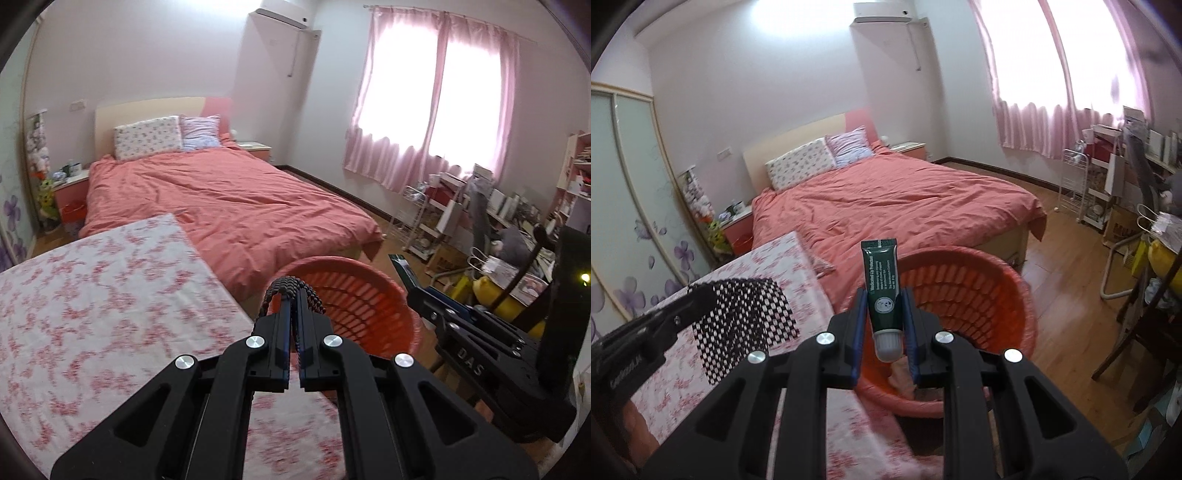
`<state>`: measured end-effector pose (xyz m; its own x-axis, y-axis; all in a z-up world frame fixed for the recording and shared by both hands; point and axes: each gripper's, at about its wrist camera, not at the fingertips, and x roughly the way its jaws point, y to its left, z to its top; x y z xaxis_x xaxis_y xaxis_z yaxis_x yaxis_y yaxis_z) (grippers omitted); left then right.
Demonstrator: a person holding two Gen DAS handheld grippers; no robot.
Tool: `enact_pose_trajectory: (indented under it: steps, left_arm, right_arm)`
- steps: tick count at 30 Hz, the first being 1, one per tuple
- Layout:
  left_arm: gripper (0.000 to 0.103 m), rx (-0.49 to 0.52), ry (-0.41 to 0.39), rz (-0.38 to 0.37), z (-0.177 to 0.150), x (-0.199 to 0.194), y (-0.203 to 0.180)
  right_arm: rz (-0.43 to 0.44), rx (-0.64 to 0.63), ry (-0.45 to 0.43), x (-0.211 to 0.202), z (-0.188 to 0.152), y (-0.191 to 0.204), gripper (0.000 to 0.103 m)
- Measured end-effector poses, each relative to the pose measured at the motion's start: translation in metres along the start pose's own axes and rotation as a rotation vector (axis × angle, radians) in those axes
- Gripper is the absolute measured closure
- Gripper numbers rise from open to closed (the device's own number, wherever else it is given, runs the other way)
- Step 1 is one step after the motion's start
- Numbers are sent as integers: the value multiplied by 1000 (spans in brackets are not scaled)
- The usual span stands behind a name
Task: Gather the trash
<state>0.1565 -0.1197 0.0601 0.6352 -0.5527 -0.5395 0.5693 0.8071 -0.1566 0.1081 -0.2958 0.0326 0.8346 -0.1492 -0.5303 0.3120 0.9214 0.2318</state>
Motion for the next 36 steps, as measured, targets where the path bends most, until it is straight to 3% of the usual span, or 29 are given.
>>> enact_pose_trajectory:
  steps: [10, 22, 26, 27, 31, 36]
  left_arm:
    - [100, 22, 35, -71, 1, 37, -36]
    - [100, 57, 86, -96, -2, 69, -59]
    - [100, 58, 124, -78, -5, 84, -61]
    - [99, 55, 137, -75, -6, 87, -60]
    - [73, 47, 167, -38, -15, 95, -56]
    - [73, 27, 196, -37, -19, 97, -51]
  right_arm:
    - [-12, 66, -12, 15, 10, -47, 84]
    - [7, 104, 1, 42, 11, -73, 83]
    - [27, 147, 16, 57, 14, -83, 76]
    - [35, 159, 22, 60, 14, -86, 69]
    - [25, 170, 26, 64, 13, -94, 61]
    - [0, 168, 20, 59, 7, -97, 54]
